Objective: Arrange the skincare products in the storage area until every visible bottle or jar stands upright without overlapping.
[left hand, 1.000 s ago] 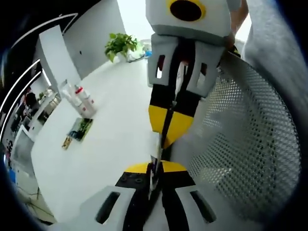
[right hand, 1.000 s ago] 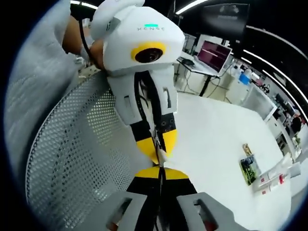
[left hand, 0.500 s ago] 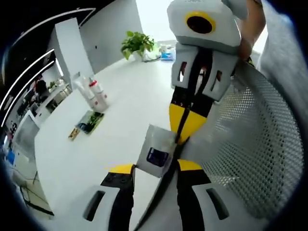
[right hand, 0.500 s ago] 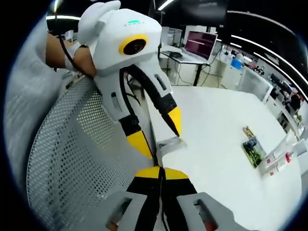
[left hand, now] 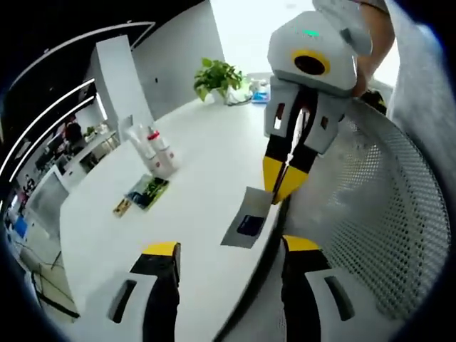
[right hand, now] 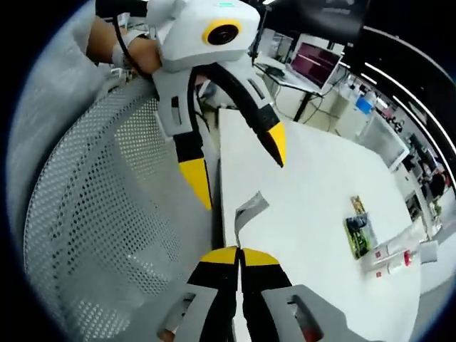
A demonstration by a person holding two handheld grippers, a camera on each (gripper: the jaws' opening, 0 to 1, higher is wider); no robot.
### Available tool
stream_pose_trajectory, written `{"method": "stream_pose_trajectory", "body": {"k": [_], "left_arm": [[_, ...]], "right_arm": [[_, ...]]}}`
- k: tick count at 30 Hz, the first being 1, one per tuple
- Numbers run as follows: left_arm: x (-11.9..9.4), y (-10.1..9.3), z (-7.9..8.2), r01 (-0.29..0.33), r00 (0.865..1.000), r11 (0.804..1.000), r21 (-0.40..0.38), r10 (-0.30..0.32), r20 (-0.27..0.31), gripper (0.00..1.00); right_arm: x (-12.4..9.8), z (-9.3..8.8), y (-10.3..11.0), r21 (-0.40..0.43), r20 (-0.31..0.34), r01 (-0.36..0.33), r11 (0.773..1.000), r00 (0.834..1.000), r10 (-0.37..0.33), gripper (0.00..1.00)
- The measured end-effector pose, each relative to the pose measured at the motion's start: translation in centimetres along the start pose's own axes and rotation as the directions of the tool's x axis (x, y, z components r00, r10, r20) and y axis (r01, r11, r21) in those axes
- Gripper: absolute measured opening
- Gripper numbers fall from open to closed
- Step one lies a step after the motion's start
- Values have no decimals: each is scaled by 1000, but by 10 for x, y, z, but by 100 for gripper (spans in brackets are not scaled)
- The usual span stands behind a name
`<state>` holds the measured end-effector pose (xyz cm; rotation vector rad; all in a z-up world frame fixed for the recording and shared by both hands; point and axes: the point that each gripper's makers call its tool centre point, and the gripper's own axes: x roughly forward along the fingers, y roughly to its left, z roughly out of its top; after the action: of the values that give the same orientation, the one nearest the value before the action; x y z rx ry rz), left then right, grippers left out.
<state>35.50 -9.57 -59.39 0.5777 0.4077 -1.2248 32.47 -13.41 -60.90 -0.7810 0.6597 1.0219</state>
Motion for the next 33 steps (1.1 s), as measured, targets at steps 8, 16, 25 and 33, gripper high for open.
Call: {"method": "stream_pose_trajectory", "body": {"k": [8,16,25,33], "left_arm": [[2,-4,6,9,999,1000,9,-10,37,65],[0,-12,12,43,997,999,27,-45,66,57],[1,-20,7,82,996,996,35,-83,38,40],[1,-20,-1,87,996,994,72,-86,-12,8]], "right_arm": [[1,11,-6,-195,-17,-51,979,999,48,0],[-2,19,0,-406,-52,-122,906,993,110,0],[-3,32,4,-514,-59,-187,837,981,182,0],[-2,42,-5,-492,-30,-186,851,980,197,0]]}}
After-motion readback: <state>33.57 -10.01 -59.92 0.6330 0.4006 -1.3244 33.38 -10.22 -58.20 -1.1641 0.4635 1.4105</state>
